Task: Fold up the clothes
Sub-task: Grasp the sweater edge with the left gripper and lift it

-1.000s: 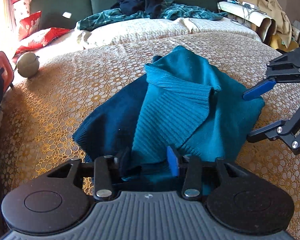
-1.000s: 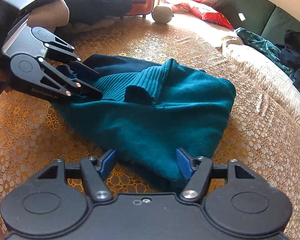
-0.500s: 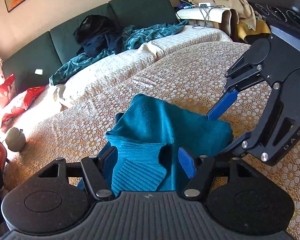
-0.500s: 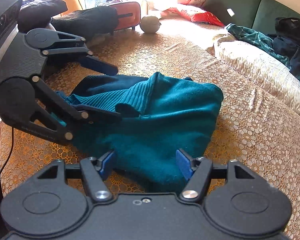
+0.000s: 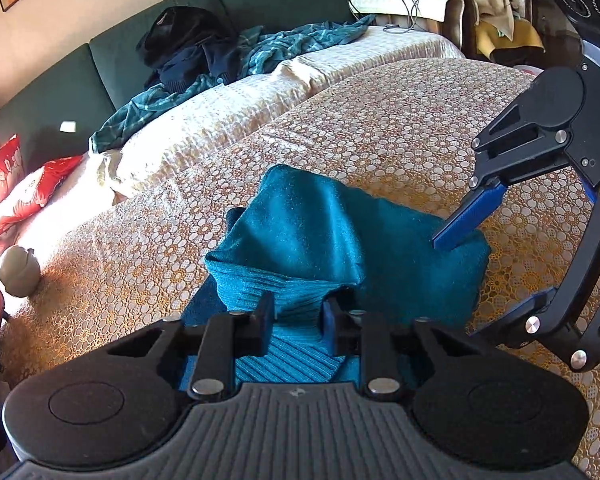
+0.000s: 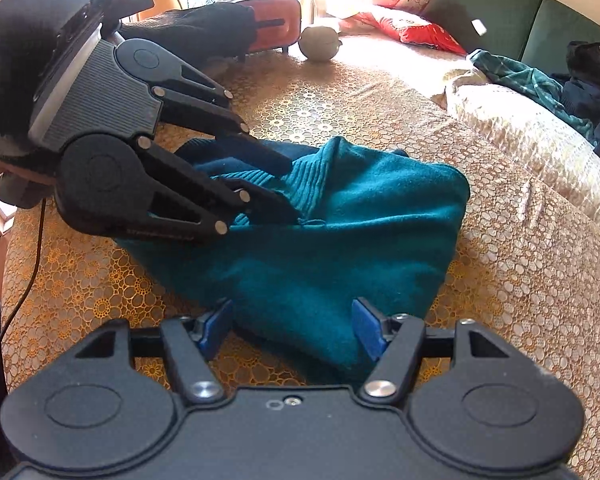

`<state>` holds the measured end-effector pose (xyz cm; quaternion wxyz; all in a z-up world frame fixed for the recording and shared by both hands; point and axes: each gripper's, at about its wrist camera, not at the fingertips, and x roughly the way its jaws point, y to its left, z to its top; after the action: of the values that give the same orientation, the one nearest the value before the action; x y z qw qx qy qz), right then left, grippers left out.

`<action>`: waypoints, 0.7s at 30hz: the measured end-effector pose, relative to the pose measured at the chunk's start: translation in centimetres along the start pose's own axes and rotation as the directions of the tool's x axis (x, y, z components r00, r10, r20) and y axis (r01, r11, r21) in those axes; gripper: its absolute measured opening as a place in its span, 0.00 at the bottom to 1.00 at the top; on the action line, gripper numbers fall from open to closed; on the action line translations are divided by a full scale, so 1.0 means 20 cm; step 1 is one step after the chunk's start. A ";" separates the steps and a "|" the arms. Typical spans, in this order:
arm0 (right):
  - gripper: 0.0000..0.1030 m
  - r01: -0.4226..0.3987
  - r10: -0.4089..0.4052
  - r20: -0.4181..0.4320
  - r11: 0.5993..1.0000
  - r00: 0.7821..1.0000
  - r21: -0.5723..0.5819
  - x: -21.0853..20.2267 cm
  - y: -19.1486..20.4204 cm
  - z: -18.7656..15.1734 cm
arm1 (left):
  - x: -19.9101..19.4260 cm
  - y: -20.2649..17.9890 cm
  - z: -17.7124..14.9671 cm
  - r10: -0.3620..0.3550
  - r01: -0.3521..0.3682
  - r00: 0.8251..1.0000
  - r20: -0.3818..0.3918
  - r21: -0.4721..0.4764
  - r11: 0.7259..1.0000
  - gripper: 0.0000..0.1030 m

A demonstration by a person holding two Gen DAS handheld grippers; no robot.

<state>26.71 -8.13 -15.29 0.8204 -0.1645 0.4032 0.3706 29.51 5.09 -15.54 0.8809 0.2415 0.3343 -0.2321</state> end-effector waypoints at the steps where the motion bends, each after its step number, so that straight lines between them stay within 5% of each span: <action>1: 1.00 0.001 -0.001 -0.002 1.000 1.000 -0.001 0.00 0.00 0.00 | 0.00 0.00 0.00 -0.001 0.001 1.000 0.006 -0.002 1.000 0.08; 8: 1.00 0.014 -0.014 -0.014 1.000 1.000 -0.006 0.02 0.00 0.00 | -0.05 0.09 0.02 0.005 0.002 0.998 0.063 -0.106 0.994 0.05; 14: 1.00 0.022 -0.022 -0.028 1.000 0.999 -0.022 0.03 0.01 0.01 | -0.07 0.24 -0.02 0.134 -0.128 0.991 0.031 -0.135 0.982 0.05; 21: 1.00 0.035 -0.037 -0.037 0.999 0.999 -0.034 0.05 0.02 0.01 | -0.08 0.40 -0.12 0.186 -0.184 0.982 -0.006 -0.193 0.964 0.05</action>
<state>26.92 -7.25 -15.87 0.8163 -0.1924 0.4093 0.3594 31.85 13.07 -13.70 0.9201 0.1838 0.3256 -0.1168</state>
